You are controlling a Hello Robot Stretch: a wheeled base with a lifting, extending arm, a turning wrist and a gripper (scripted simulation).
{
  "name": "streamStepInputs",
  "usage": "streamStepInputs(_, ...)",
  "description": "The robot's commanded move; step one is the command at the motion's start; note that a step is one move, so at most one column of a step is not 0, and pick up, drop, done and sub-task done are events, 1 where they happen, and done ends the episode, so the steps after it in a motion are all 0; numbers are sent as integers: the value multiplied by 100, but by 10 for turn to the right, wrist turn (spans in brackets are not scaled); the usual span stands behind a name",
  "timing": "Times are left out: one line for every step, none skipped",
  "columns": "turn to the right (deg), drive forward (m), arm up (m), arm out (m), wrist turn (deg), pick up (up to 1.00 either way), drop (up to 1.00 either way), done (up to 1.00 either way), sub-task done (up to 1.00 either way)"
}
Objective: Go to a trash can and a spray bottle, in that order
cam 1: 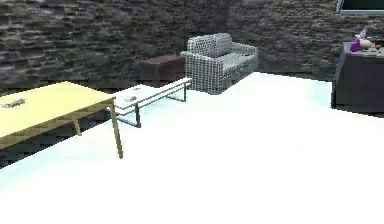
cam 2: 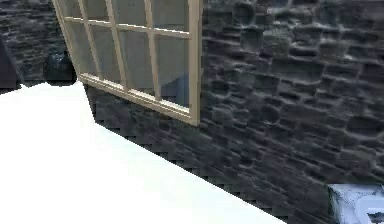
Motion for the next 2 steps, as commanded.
streamStepInputs(450,0,0,0,0,0,0,0,0)
streamStepInputs(360,0,0,0,0,0,0,0,0)
